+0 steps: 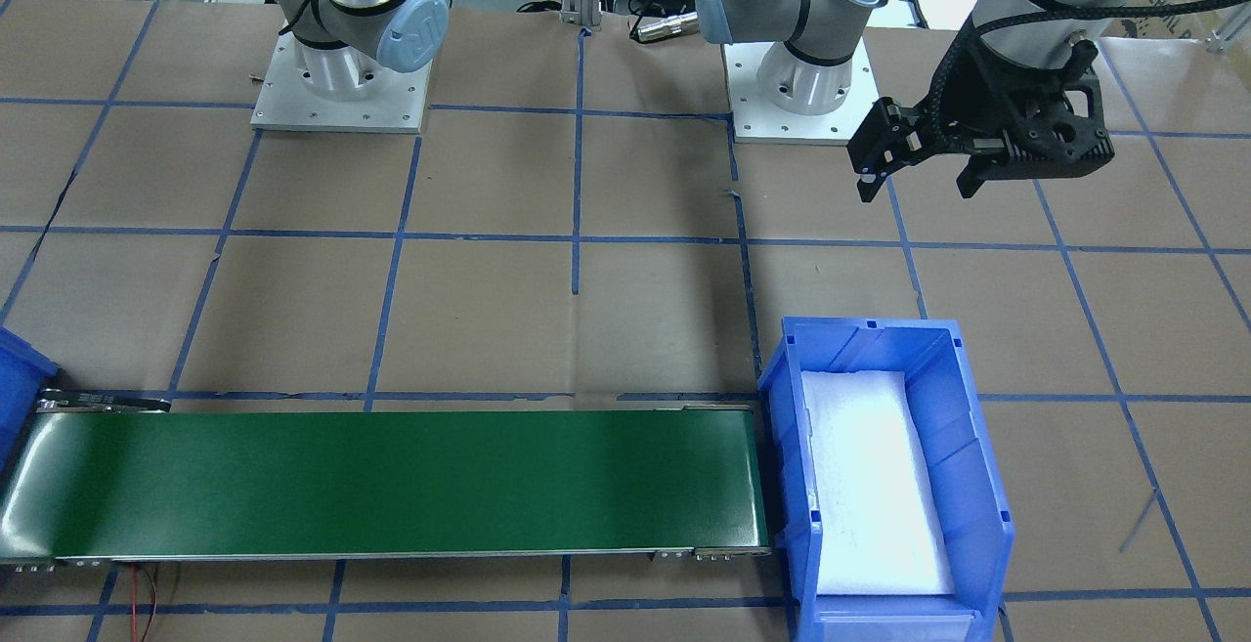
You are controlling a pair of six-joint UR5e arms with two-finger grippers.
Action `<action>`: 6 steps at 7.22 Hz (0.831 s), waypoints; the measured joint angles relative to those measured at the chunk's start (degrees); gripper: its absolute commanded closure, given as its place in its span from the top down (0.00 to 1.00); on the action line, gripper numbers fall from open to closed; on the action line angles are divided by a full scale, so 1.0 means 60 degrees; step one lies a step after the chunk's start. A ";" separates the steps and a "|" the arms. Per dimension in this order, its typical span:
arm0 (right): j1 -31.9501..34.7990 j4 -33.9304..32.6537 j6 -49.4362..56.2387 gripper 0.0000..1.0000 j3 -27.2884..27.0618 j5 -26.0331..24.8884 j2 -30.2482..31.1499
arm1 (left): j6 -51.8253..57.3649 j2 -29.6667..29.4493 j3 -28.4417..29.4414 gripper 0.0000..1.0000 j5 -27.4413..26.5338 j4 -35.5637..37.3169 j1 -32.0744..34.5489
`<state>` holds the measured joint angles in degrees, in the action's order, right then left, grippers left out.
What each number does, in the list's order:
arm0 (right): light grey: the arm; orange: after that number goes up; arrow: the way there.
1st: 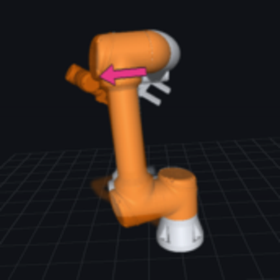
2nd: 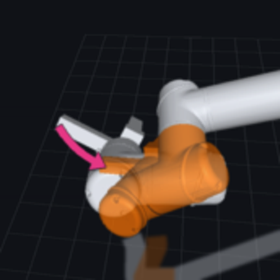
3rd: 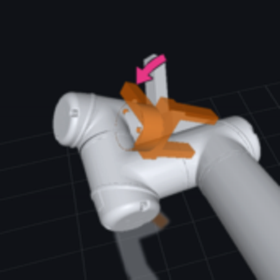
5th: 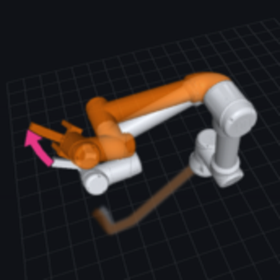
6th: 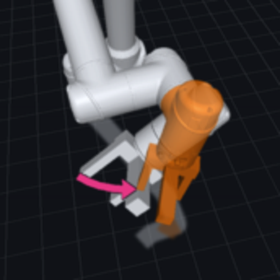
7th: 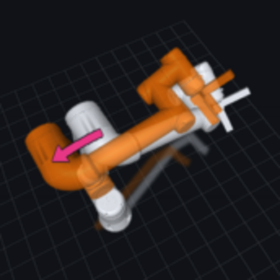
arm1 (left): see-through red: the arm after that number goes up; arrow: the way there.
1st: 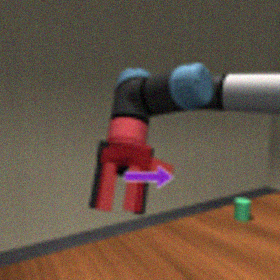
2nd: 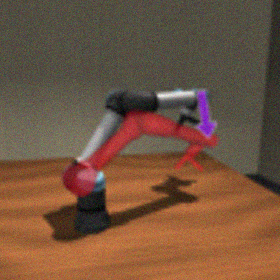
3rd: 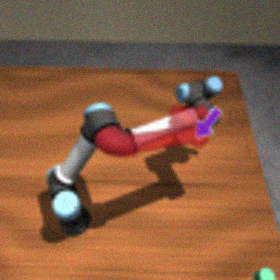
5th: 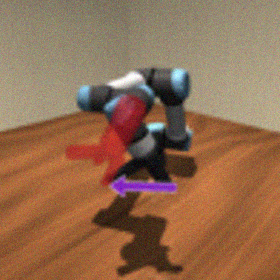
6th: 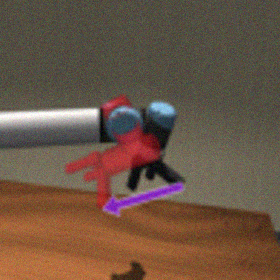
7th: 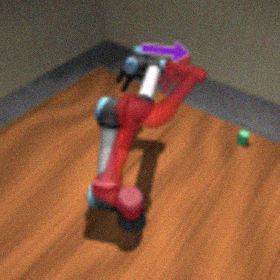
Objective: Transport two buttons from left to right
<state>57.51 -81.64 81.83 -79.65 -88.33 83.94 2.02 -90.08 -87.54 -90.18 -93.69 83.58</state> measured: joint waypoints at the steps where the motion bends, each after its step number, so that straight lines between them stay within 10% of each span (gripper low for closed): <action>1: 0.0347 0.0050 -0.1386 1.00 -0.0074 0.0121 0.0130 | 0.0000 -0.0001 0.0000 1.00 0.0000 0.0000 0.0000; 6: 0.3611 -0.0516 -0.8834 1.00 -0.0204 0.0115 0.0154 | 0.0000 -0.0001 0.0000 1.00 0.0000 0.0000 0.0001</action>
<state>79.18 -84.73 28.83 -80.87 -87.64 84.86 2.02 -90.09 -87.54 -90.18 -93.69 83.59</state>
